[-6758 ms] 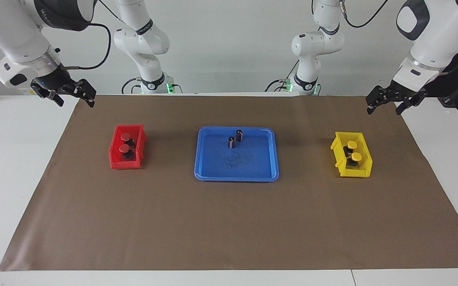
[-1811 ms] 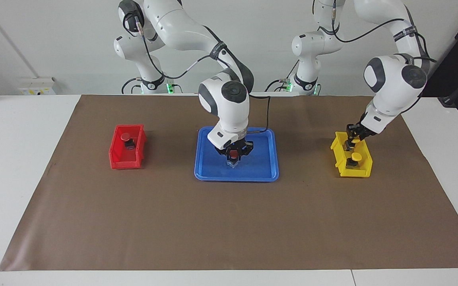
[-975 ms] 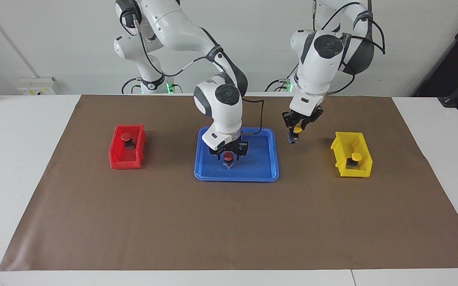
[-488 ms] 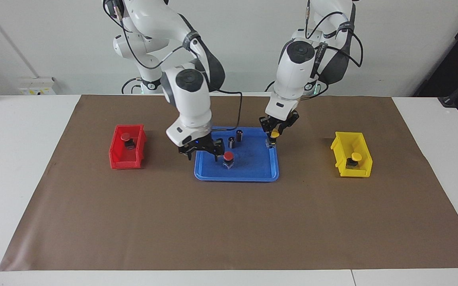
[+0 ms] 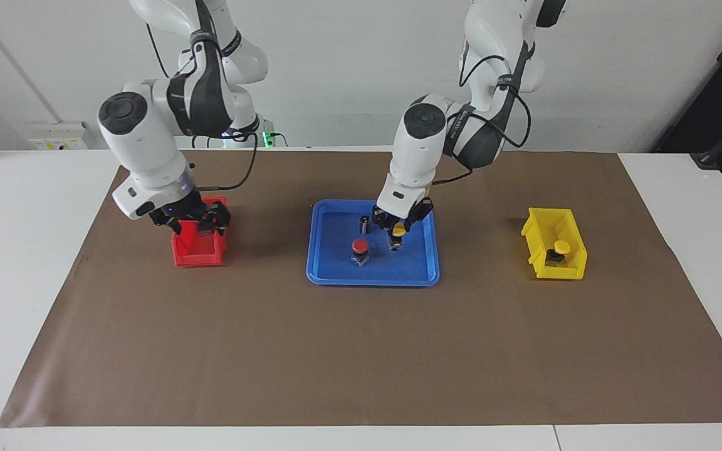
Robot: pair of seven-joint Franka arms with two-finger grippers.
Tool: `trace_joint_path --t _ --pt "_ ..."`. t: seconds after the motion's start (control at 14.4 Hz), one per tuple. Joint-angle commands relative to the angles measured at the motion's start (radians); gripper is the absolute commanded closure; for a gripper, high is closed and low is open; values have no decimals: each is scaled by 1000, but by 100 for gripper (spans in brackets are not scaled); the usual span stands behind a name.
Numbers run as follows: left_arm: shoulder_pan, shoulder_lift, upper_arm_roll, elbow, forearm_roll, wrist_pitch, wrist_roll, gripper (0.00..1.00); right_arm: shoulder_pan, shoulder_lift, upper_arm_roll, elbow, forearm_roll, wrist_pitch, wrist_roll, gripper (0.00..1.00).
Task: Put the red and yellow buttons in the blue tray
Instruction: 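Place the yellow button in the tray while the right gripper returns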
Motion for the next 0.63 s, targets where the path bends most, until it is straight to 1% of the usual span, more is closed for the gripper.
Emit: trace_joint_path --t 0.0,0.07,0.21,0.28,0.42,0.56 --pt "-42 73 20 73 33 -30 -12 98 -31 -79 16 -144 13 45 -84 14" --pt "-42 74 20 71 33 -30 -12 98 -49 -91 18 -176 13 58 -94 22" --pt "-42 77 20 71 35 -31 -12 98 -53 -114 18 -231 15 81 -91 32" --pt "-42 77 20 71 35 -31 -12 98 -47 -128 18 -268 15 111 -91 34" --pt "-40 77 21 70 54 -31 -11 98 -50 -154 18 -334 15 147 -99 34" --pt "-34 77 23 65 61 -34 -9 98 -57 -159 16 -353 15 148 -126 34"
